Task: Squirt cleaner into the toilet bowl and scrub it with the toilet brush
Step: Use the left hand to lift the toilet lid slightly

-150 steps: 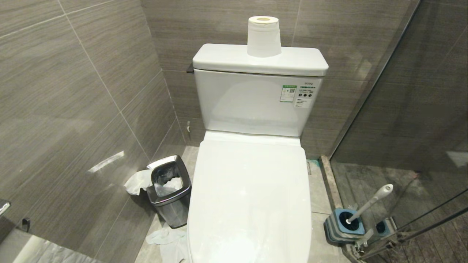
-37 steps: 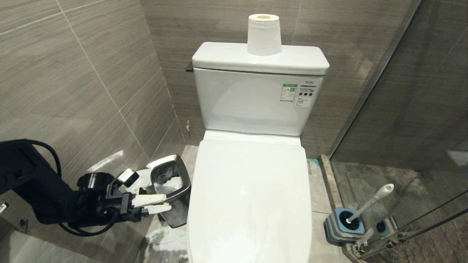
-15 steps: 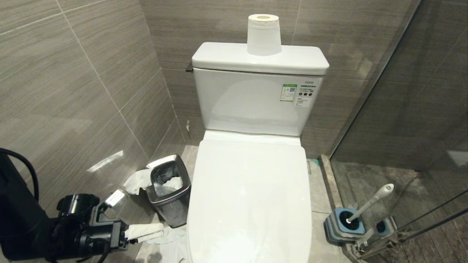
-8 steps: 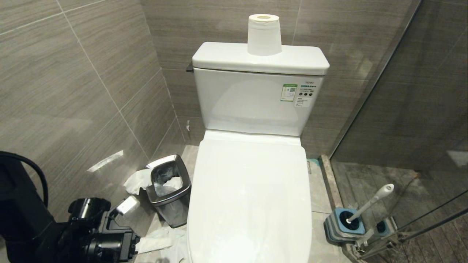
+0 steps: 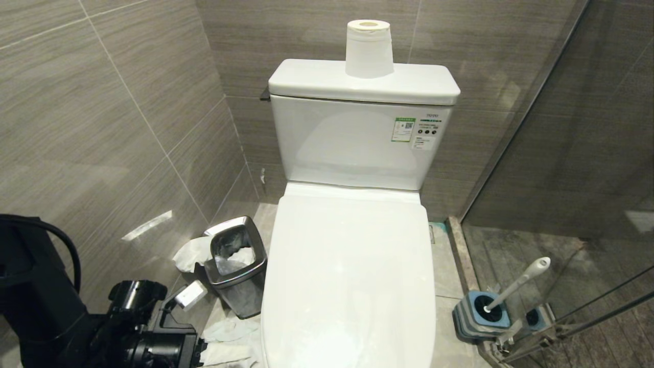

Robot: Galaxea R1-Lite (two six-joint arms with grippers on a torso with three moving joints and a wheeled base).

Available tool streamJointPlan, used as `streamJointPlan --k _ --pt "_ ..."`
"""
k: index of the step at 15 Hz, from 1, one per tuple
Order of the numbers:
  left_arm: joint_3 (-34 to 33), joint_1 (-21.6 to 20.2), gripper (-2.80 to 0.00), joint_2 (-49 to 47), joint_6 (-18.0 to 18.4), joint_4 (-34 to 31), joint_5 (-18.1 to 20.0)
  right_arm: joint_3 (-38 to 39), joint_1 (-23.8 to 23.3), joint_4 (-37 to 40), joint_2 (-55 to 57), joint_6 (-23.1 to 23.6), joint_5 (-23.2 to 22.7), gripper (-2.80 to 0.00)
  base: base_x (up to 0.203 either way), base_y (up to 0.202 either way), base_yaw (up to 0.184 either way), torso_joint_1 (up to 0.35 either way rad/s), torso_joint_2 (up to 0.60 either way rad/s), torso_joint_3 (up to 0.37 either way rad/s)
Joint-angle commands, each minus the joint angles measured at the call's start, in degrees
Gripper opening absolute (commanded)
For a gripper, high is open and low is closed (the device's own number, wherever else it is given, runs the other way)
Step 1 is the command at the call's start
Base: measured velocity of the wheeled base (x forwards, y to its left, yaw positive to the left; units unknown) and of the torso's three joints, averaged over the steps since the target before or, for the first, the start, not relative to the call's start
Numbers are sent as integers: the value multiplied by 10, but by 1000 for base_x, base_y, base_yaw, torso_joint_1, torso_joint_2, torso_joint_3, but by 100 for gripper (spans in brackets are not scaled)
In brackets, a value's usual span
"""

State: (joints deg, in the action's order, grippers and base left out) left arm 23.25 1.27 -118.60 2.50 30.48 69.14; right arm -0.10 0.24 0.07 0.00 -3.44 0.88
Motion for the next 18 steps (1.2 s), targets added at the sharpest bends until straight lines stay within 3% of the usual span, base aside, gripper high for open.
streamJointPlan --k 1,7,18 --pt "4 8 0 -13 0 2 4 0 0 0 1 0 0 -280 0 0 0 0 0 0" --pt "60 45 0 -36 -7 1 -5 0 0 0 1 0 0 -280 0 0 0 0 0 0" --pt "71 44 0 -33 -4 -13 -50 0 0 0 1 0 0 -280 0 0 0 0 0 0"
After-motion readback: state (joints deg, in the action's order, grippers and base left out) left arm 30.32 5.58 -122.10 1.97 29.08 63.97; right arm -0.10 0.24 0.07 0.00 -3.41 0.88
